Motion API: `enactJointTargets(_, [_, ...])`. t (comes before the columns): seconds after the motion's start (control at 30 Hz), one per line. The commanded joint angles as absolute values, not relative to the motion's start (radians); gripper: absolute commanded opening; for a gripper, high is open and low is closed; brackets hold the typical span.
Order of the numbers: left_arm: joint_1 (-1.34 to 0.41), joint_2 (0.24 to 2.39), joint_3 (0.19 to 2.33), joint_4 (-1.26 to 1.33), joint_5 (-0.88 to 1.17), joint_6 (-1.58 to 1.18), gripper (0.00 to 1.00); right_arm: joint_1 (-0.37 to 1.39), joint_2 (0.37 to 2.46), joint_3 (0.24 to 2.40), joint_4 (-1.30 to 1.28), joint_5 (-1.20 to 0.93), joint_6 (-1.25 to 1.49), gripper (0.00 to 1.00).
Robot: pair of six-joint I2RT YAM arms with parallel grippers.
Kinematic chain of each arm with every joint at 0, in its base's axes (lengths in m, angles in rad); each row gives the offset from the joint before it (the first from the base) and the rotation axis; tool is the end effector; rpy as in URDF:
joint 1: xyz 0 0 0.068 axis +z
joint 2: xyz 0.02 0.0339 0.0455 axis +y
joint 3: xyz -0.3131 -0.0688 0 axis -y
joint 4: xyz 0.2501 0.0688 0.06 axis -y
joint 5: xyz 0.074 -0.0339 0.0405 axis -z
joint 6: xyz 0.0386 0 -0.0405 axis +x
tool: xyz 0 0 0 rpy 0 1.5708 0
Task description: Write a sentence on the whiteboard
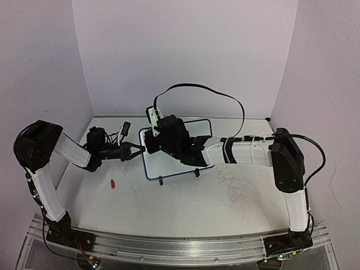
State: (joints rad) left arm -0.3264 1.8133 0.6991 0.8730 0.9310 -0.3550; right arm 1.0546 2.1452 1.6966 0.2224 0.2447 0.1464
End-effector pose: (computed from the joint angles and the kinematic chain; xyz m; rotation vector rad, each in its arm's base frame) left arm 0.3249 -0.1427 0.1962 0.6745 1.7877 -1.3074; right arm 0.2797 0.4738 0.2970 -0.6408 1.7206 0.6365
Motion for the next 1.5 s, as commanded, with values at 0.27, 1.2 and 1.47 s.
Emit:
enactJointTargets(0.27, [-0.329,1.795,0.71,0.862,0.91,-0.321,0.0,1.055,2.174,1.752,0.233,0.24,0.148,0.0])
enactJointTargets(1.2, [-0.329,1.796,0.711,0.862,0.914,-0.321,0.0,1.05,2.153,1.715,0.225,0.386,0.154,0.0])
enactJointTargets(1.47, [-0.329,1.798,0.711,0.861,0.915,-0.321,0.0,1.042,2.128,1.682,0.23,0.412,0.161,0.0])
